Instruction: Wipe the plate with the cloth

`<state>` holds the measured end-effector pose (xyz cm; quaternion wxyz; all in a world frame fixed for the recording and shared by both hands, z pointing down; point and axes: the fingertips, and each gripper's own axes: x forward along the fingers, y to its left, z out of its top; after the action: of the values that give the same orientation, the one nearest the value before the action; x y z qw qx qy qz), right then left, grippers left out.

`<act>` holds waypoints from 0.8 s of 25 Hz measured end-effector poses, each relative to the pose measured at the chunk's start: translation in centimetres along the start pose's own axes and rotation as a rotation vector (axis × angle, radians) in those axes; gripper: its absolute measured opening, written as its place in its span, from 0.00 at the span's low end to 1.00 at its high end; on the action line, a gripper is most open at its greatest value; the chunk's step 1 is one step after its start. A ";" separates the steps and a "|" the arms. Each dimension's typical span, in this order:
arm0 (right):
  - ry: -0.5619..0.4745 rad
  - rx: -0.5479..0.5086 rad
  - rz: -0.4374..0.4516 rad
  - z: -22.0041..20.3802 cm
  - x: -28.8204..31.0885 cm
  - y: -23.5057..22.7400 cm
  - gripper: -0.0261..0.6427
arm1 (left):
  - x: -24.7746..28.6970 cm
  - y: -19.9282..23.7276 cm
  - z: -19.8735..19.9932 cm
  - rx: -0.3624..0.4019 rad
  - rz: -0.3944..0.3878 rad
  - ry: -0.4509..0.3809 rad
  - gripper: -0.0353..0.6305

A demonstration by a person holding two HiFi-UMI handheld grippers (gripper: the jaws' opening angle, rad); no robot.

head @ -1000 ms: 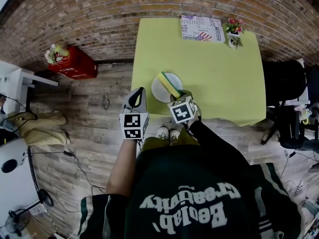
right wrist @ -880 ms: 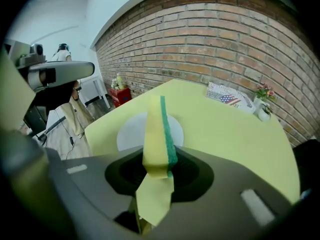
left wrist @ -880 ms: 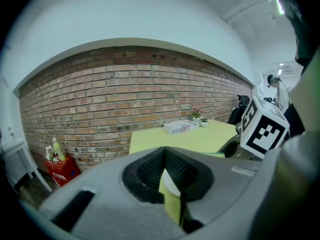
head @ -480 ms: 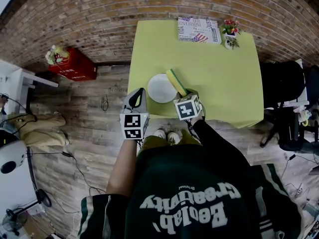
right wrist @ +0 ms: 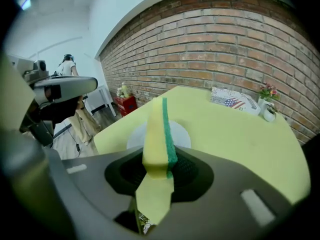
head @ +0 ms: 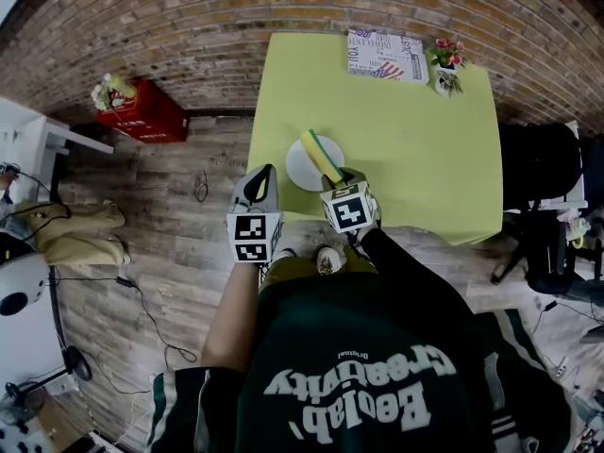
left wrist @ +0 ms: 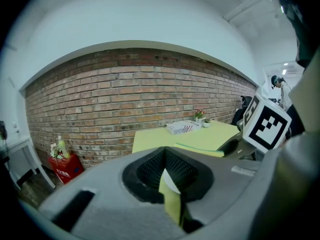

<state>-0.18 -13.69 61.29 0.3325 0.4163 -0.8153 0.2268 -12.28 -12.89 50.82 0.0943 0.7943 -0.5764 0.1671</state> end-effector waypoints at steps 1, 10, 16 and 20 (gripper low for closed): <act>0.004 -0.011 0.012 0.1 0.1 0.7 0.22 | -0.3 0.3 -0.1 0.000 0.005 0.003 0.06; 0.078 -0.058 0.087 -1.1 1.4 5.6 0.22 | -2.8 2.8 -1.8 -0.019 0.053 0.018 0.06; 0.090 -0.064 0.054 -1.4 1.4 5.1 0.22 | -3.3 3.0 -1.8 -0.022 0.051 0.017 0.06; 0.098 -0.065 0.023 -1.7 1.0 4.0 0.22 | -2.8 2.4 -1.6 -0.019 0.036 0.014 0.06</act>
<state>-3.27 -10.91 62.79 0.3826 0.3842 -0.8098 0.2240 -15.61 -10.68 51.18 0.1028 0.7817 -0.5915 0.1688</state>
